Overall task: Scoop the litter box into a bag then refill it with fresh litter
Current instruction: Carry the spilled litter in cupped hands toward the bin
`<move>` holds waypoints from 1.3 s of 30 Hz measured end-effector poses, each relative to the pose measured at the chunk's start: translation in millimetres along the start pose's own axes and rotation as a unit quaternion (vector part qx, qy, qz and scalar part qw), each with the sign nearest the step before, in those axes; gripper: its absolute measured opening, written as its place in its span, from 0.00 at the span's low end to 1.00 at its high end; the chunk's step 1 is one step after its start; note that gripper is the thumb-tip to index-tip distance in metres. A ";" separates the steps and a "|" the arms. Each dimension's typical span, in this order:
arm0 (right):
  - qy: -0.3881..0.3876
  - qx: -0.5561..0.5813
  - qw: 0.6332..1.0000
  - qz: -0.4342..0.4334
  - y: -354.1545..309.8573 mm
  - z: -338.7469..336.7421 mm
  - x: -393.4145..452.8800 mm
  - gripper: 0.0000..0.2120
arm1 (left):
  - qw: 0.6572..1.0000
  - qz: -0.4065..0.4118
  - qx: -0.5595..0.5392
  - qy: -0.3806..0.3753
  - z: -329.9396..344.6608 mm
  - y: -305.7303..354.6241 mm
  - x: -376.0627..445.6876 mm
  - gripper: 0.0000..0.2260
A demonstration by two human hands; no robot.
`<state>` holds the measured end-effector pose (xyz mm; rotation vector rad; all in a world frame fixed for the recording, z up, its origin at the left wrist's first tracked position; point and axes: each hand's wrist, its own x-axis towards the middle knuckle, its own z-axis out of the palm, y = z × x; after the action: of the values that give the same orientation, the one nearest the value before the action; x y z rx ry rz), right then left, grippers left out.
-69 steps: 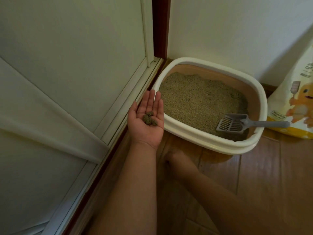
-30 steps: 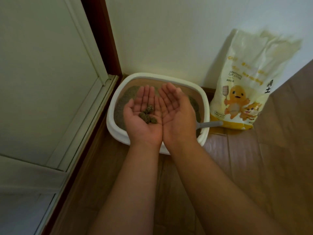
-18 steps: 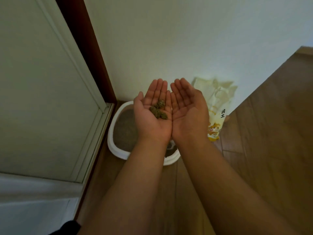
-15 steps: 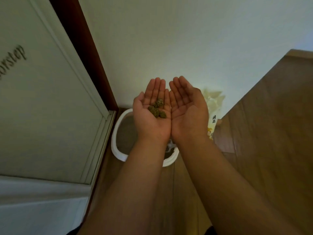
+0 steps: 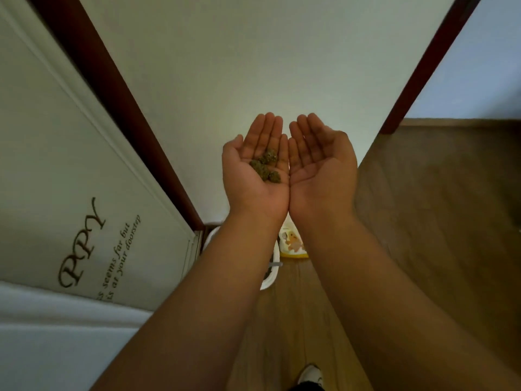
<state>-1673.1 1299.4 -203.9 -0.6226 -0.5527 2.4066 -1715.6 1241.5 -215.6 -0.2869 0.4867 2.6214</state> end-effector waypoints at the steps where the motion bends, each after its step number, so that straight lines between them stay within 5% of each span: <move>1: -0.006 0.007 1.000 -0.005 -21.6 8.2 -11.2 0.16 | 1.000 -0.003 0.002 -0.009 20.6 -5.5 -14.7 0.19; 9: -0.012 0.012 0.996 -0.090 -146.2 18.2 -53.4 0.15 | 0.996 -0.063 0.023 -0.061 117.5 -74.0 -73.4 0.19; 17: 0.064 0.060 0.971 -0.220 -215.6 -12.0 -71.2 0.14 | 0.969 -0.211 0.073 -0.110 155.8 -148.1 -91.9 0.19; 30: 0.264 0.130 0.846 -0.444 -223.9 -48.4 -142.4 0.14 | 0.816 -0.517 0.159 -0.204 145.6 -206.8 -137.7 0.20; 39: 0.337 0.162 0.765 -0.524 -215.7 -78.3 -192.8 0.15 | 0.747 -0.595 0.206 -0.213 124.0 -220.9 -197.9 0.19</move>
<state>-1398.6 1357.2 -98.5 -0.7011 -0.0762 1.0549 -1453.2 1394.6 -110.7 0.1442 0.4669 1.2054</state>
